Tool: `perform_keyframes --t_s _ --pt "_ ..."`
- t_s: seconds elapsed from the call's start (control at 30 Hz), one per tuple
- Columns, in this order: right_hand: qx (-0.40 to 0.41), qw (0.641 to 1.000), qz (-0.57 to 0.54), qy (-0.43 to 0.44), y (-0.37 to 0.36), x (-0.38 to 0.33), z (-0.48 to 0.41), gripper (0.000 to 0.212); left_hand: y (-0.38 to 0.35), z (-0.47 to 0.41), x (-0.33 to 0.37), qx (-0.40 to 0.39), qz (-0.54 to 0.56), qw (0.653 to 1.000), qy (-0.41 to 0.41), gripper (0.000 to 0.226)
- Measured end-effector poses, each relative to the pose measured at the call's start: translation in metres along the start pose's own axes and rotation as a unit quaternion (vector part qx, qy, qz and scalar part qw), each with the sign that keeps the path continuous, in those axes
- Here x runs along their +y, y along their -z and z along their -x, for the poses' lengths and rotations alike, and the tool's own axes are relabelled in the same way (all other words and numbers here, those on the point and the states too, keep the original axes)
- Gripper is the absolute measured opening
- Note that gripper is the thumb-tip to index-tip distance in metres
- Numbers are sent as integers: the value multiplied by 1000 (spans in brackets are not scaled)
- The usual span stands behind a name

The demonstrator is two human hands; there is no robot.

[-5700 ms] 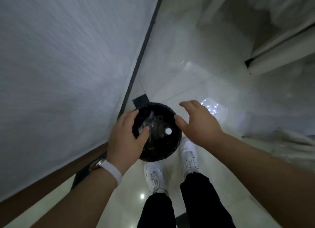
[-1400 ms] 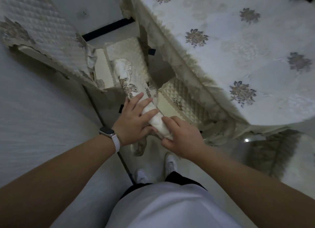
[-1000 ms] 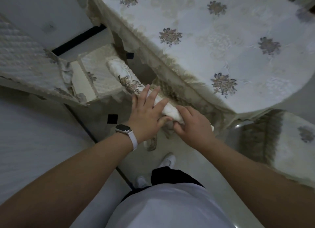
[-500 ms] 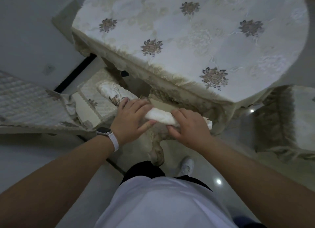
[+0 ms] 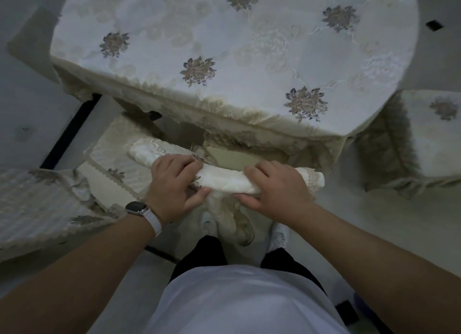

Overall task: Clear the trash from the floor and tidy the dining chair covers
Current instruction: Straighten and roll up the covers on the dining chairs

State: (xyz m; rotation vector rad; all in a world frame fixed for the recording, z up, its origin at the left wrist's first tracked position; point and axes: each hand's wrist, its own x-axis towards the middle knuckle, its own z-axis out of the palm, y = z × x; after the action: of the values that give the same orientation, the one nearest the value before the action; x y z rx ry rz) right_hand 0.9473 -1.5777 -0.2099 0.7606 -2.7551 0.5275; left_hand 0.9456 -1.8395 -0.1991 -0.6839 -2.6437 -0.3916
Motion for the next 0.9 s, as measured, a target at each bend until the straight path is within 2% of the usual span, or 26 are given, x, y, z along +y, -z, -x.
perform_keyframes --t_s 0.27,0.47,0.63,0.9 --pt "46 999 18 -16 -13 -32 -35 47 -4 -14 -39 12 35 999 -17 51" --pt "85 994 49 -52 -25 -38 -60 53 -2 -31 -68 -15 77 997 -22 45" --pt "109 991 58 -50 -30 -30 -77 48 -9 -48 -81 -21 86 996 -26 46" --pt "140 986 73 -62 -30 3 -100 50 -25 -84 -84 -25 88 995 -24 48"
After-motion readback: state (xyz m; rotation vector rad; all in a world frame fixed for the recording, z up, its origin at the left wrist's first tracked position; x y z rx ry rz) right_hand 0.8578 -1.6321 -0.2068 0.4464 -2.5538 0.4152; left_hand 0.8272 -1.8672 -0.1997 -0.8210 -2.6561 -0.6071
